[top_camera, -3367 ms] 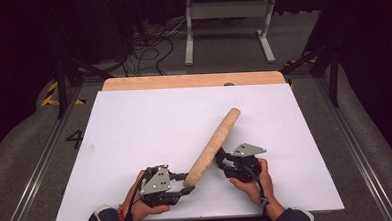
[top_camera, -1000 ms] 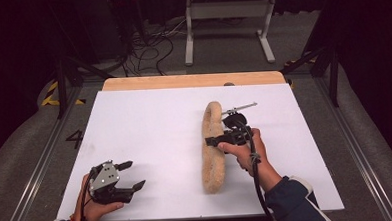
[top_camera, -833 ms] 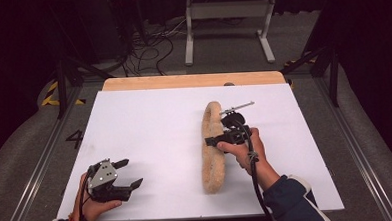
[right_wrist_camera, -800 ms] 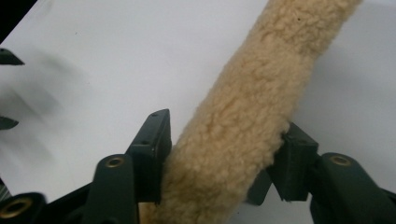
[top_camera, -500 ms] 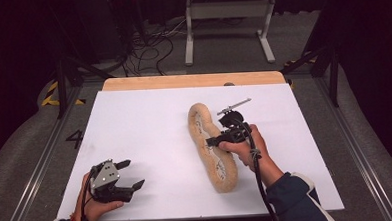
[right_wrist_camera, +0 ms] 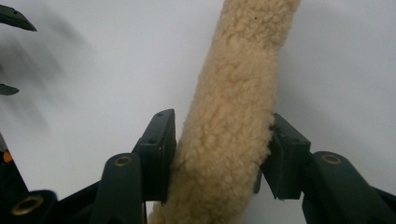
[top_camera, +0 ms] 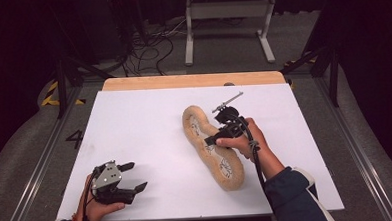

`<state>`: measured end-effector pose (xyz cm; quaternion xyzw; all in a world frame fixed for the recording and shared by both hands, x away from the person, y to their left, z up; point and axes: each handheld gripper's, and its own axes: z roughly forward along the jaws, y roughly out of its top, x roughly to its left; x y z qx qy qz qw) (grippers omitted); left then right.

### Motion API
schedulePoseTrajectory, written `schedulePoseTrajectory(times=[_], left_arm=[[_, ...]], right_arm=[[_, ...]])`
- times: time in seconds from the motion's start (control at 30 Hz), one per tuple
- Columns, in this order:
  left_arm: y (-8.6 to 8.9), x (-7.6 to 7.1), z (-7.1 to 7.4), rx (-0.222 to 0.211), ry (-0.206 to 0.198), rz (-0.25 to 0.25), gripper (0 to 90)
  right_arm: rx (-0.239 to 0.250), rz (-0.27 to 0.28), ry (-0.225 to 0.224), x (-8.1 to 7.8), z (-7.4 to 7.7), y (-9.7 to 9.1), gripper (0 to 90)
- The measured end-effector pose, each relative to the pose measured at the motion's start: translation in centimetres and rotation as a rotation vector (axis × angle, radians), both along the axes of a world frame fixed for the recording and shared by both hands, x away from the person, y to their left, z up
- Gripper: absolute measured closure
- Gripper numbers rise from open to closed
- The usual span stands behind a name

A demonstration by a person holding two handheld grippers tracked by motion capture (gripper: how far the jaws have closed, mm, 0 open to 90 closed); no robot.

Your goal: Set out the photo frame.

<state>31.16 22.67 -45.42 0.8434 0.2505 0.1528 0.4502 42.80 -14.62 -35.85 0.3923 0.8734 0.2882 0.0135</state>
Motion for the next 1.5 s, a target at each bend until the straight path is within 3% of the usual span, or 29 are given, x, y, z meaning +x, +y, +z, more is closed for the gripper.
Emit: schedulePoseTrajectory(times=[0.1, 0.3, 0.53, 0.73, 0.87, 1.03, 1.17, 1.3, 1.37, 1.4, 1.5], left_arm=[[-0.1, 0.1, -0.3, -0.001, 0.02, -0.003, 22.0], [-0.3, 0.1, -0.6, 0.002, 0.04, -0.017, 22.2], [-0.7, -0.1, -0.7, 0.011, 0.045, -0.025, 22.2], [-0.7, -0.1, -0.5, 0.004, 0.033, 0.011, 24.0], [-1.1, 0.0, -0.4, 0.006, 0.031, -0.004, 23.7], [-1.2, 0.6, -0.4, 0.008, 0.023, 0.015, 23.6], [-1.2, 1.6, -0.2, 0.008, 0.015, 0.02, 23.6], [-1.4, 3.0, 0.3, -0.005, 0.004, 0.021, 23.2], [-1.7, 4.0, 0.6, 0.006, -0.009, 0.019, 22.9], [-1.8, 4.5, 0.7, 0.018, -0.016, 0.027, 22.2], [-2.2, 5.5, 1.0, 0.04, -0.025, 0.029, 18.3]], right_arm=[[-0.011, 0.028, 0.005, 0.0, -0.1, 0.4, 56.6], [-0.036, 0.059, 0.023, 0.4, 0.1, 0.5, 59.2], [-0.025, 0.163, 0.029, 0.9, 0.2, 1.1, 61.9], [-0.053, 0.256, 0.019, 1.2, 0.3, 1.6, 63.0], [-0.07, 0.293, 0.018, 1.5, 0.4, 1.7, 62.6], [-0.073, 0.293, -0.004, 1.4, 0.3, 1.6, 60.4], [-0.058, 0.259, -0.041, 1.0, 0.4, 1.1, 51.0], [-0.042, 0.214, -0.106, 0.0, 0.7, 0.0, 44.2], [-0.026, 0.206, -0.146, -0.8, 0.9, -0.8, 43.6], [-0.022, 0.189, -0.19, -1.5, 1.0, -1.5, 41.2], [0.006, 0.151, -0.221, -2.4, 1.1, -2.5, 38.8]])
